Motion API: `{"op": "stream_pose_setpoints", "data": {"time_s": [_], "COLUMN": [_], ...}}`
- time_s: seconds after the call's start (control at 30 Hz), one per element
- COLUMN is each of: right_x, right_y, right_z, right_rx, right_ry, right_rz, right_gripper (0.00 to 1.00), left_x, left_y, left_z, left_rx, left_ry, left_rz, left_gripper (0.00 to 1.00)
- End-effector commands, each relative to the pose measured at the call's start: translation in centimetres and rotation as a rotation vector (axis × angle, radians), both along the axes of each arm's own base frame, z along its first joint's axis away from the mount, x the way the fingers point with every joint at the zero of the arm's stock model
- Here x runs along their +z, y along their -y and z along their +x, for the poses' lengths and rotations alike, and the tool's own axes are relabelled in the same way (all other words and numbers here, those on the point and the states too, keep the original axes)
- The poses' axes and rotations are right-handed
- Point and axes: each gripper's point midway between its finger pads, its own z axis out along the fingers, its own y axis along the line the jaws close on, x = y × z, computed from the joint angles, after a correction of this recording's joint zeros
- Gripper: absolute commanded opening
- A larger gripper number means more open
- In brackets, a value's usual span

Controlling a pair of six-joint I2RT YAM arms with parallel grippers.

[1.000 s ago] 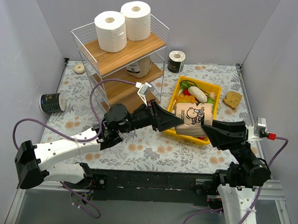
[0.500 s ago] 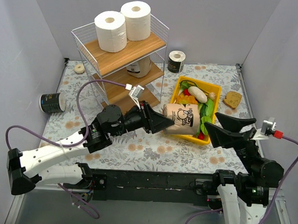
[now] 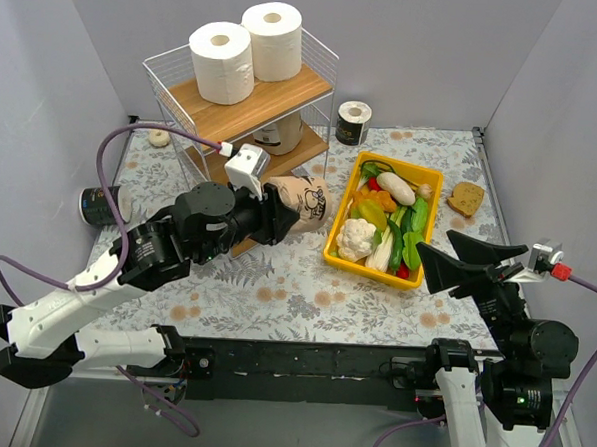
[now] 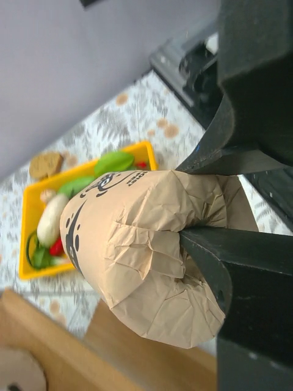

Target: Place and organize the paper towels onto the shelf

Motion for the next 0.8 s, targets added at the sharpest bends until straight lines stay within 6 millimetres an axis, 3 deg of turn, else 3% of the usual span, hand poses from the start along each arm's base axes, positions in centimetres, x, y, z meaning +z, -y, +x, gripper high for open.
{"op": "stream_pose_setpoints", "data": {"time_s": [0.0,0.33,0.57,0.77], "right_x": [0.0,0.0,0.0,0.4], "right_y": [0.3,0.5,0.5,0.6], "right_z": [0.4,0.4,0.4,0.1], "right_rx": [-0.022,-0.039,-0.039,-0.044], "right_ry": [0.006,0.007,0.005,0.022], "right_rz": [-0.021,-0.043,-0.038,-0.045], "right_gripper": [0.99,0.99,0.99,0.98], "left_x": [-1.3,1.8,2.1,1.1], "left_y": [-3.6,-6.7,-7.2,-7.9], "left_z": [2.1,4.0,5.2,6.5], "left_rx": [0.125,0.241,0.278,0.334], "left_ry": [0.071,0.217,0.283,0.318], "left_rz": [0.286,0.43,0.528,0.662], "left_gripper": [0.24,0.26,0.27,0.28]}}
